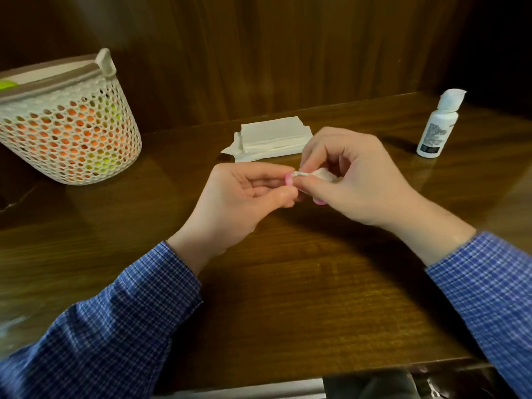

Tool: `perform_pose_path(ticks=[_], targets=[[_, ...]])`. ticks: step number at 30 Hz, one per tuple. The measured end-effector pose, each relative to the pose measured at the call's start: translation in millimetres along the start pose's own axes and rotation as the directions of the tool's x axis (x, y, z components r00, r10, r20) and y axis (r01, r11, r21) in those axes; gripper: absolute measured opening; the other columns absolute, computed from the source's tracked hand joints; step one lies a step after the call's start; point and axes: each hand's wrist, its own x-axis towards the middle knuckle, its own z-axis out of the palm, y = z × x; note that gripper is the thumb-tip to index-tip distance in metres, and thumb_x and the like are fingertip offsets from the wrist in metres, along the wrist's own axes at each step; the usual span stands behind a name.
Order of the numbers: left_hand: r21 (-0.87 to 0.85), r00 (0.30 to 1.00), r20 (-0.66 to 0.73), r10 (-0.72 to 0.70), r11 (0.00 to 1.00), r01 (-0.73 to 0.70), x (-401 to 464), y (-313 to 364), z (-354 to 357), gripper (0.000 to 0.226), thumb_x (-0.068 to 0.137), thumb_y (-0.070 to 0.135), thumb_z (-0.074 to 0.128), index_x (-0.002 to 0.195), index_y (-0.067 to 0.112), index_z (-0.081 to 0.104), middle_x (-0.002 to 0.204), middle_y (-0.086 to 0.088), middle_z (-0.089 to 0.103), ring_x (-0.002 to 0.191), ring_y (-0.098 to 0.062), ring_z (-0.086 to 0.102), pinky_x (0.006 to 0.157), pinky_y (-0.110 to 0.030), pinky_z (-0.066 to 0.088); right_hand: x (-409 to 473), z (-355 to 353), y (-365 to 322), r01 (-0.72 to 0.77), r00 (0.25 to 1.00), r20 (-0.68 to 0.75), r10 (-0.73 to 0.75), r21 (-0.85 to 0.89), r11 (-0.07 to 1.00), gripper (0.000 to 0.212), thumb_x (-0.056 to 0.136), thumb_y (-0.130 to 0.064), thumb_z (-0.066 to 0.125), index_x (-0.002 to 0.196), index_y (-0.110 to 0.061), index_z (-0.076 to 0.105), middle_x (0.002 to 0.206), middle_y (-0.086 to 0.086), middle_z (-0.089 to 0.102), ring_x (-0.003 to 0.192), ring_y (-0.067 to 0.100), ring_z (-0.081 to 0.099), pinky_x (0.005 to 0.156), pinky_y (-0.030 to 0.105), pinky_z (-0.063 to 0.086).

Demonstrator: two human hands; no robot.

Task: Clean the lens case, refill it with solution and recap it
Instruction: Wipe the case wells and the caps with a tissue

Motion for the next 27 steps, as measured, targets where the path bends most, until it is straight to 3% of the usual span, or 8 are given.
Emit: perform_pose_path(ticks=[2,4,7,10,14,19,22,27], targets=[[-0.138,0.994,0.066,-0.087,0.986,0.095,5,-3,-2,0.028,0.089,0.006,0.074,0.116,0.01,0.075,0.106,-0.008,0.08,0.101,-0.024,0.077,0.087,-0.038,0.064,-1,3,5,0.051,0.996,-0.068,-0.053,-0.028,0.998,0.013,0.087,-0.025,0.081,0.086,-0.014,0.075,0.087,-0.003,0.069,0.079,0.013,0.065,0.064,0.02,0.054],[-0.181,0.987,0.061,-0.15,0.971,0.159,8,-6,-1,0.026,0.087,0.007,0.078,0.113,0.01,0.075,0.104,-0.009,0.08,0.102,-0.024,0.077,0.088,-0.036,0.063,1,-1,10,-0.036,0.986,-0.163,0.045,0.06,0.998,0.013,0.088,-0.026,0.079,0.09,-0.015,0.072,0.088,0.0,0.07,0.075,0.015,0.068,0.06,0.027,0.06],[-0.046,0.971,-0.034,-0.236,0.971,0.235,12,-10,6,0.027,0.084,0.008,0.082,0.107,0.016,0.072,0.099,0.001,0.081,0.097,-0.013,0.078,0.086,-0.03,0.063,8,-9,21,-0.237,0.919,-0.304,0.251,0.084,0.968,0.012,0.088,-0.028,0.078,0.088,-0.018,0.07,0.087,0.0,0.071,0.082,0.016,0.069,0.072,0.04,0.063],[0.163,0.967,-0.064,-0.245,0.954,0.252,19,-14,14,0.027,0.084,0.011,0.083,0.105,0.021,0.071,0.097,0.007,0.079,0.091,-0.007,0.077,0.079,-0.026,0.064,12,-10,27,-0.377,0.856,-0.307,0.415,0.177,0.909,0.014,0.088,-0.028,0.079,0.088,-0.018,0.07,0.089,0.003,0.071,0.088,0.024,0.069,0.081,0.047,0.062],[0.47,0.987,-0.041,-0.158,0.868,0.158,22,-16,25,0.022,0.09,0.019,0.077,0.111,0.026,0.075,0.108,0.013,0.072,0.1,-0.003,0.068,0.085,-0.013,0.055,13,-12,30,-0.454,0.822,-0.271,0.501,0.219,0.864,0.015,0.088,-0.027,0.079,0.092,-0.016,0.07,0.093,0.006,0.072,0.092,0.024,0.07,0.083,0.043,0.062],[0.584,0.985,-0.057,-0.166,0.794,0.168,23,-17,27,0.018,0.093,0.023,0.074,0.11,0.027,0.078,0.099,0.017,0.066,0.084,0.001,0.061,0.058,0.006,0.041,15,-11,36,-0.532,0.796,-0.211,0.568,0.203,0.822,0.018,0.088,-0.029,0.079,0.097,-0.017,0.068,0.091,0.003,0.073,0.084,0.016,0.072,0.07,0.028,0.058],[0.632,0.977,-0.079,-0.197,0.748,0.202,27,-18,25,0.013,0.092,0.029,0.074,0.105,0.03,0.078,0.099,0.016,0.068,0.083,-0.001,0.061,0.05,-0.004,0.041,15,-6,39,-0.539,0.823,-0.153,0.548,0.094,0.837,0.018,0.088,-0.033,0.078,0.097,-0.023,0.066,0.084,-0.002,0.073,0.08,0.011,0.069,0.064,0.024,0.052],[0.626,0.963,-0.031,-0.269,0.745,0.229,34,-16,25,0.014,0.09,0.029,0.077,0.104,0.029,0.078,0.093,0.012,0.07,0.082,-0.007,0.065,0.065,-0.015,0.05,28,0,55,-0.601,0.785,-0.145,0.602,0.059,0.797,0.007,0.088,-0.026,0.077,0.085,-0.025,0.071,0.088,-0.006,0.069,0.085,0.011,0.066,0.062,0.023,0.049]])
